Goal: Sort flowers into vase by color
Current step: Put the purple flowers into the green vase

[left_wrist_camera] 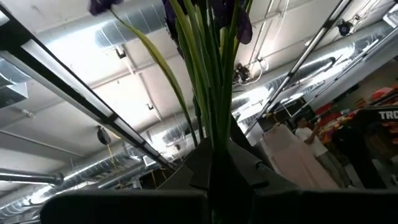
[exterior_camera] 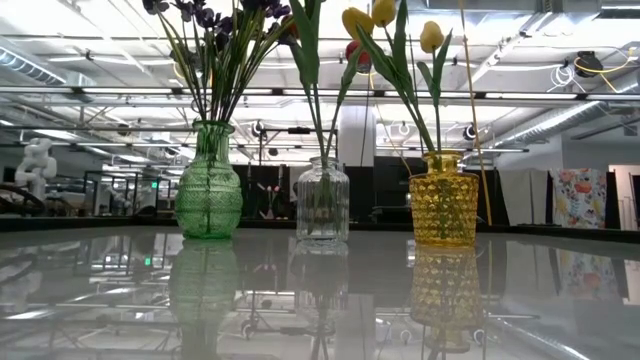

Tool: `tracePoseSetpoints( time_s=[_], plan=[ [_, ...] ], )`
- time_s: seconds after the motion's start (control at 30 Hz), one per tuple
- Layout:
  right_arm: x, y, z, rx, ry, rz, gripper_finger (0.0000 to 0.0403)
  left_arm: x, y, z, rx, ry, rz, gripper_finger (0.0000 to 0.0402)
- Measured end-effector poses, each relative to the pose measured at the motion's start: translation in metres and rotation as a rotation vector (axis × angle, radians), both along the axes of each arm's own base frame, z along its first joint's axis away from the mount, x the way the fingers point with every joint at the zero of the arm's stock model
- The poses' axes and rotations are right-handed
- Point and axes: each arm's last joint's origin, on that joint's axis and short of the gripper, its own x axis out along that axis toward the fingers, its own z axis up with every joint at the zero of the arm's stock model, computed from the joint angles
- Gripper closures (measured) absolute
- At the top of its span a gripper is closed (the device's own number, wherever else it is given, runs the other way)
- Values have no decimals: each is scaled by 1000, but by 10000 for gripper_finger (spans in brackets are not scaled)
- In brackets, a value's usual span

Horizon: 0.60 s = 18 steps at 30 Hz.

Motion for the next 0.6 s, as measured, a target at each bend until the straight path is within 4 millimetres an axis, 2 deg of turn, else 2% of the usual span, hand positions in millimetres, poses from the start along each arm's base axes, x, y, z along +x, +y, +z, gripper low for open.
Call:
tracePoseSetpoints(
  time_s=[0.07, 0.23, 0.47, 0.6],
  plan=[
    [0, 1, 0, 0, 0, 3, 388, 0, 0, 0, 0, 0, 1, 371],
    [-2, 1, 1, 27, 10, 4, 391, -1, -1, 1, -51, 29, 49, 341],
    [-10, 0, 10, 68, 21, 3, 399, -13, -5, 7, -88, 157, 134, 251],
    [-13, -1, 12, 64, 50, -5, 400, -25, -5, 16, -208, 250, 136, 208]
  ],
)
